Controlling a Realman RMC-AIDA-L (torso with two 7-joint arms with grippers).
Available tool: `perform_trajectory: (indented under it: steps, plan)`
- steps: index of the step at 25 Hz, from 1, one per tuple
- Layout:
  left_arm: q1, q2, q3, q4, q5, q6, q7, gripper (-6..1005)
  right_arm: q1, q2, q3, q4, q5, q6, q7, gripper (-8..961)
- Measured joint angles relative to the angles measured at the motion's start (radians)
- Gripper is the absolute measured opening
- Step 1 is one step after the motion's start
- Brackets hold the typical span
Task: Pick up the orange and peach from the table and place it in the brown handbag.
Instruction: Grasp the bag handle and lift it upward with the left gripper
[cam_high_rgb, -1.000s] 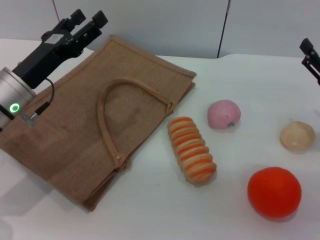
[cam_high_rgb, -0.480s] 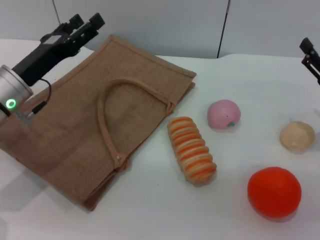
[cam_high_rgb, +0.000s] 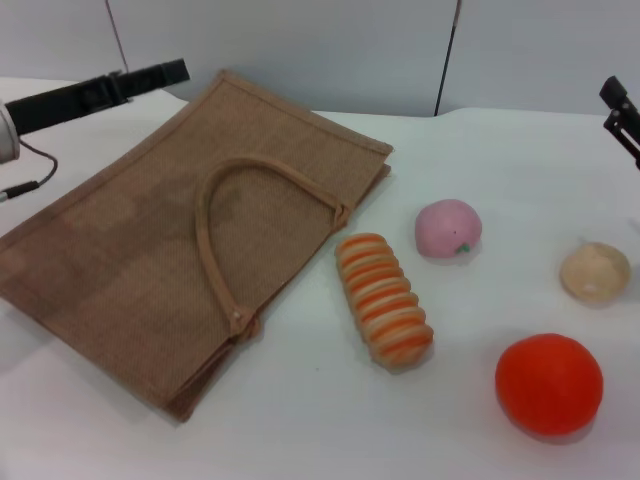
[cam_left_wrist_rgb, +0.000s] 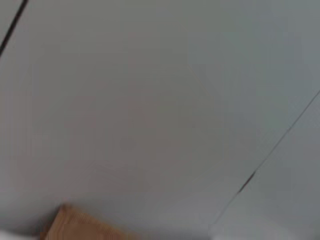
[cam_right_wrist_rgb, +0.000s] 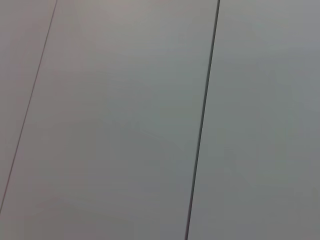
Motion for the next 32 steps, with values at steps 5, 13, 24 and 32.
perform_trajectory:
  steps: [5, 13, 24, 32]
  plan:
    - [-0.085, 0.021, -0.001, 0.078, 0.329, 0.053, -0.198, 856, -0.001, 0.000, 0.000, -0.001, 0.000, 0.000, 0.000, 758]
    - [-0.196, 0.001, -0.001, 0.096, 0.653, 0.191, -0.251, 856, -0.002, 0.000, 0.000, -0.001, 0.000, 0.000, 0.000, 757]
    - [-0.240, -0.101, 0.089, 0.089, 0.771, 0.371, -0.136, 855, -0.006, 0.000, 0.005, 0.000, 0.001, 0.000, 0.000, 757]
    - [-0.246, -0.106, 0.118, 0.045, 0.716, 0.410, -0.046, 855, -0.004, -0.001, 0.005, 0.001, 0.002, 0.000, 0.000, 756]
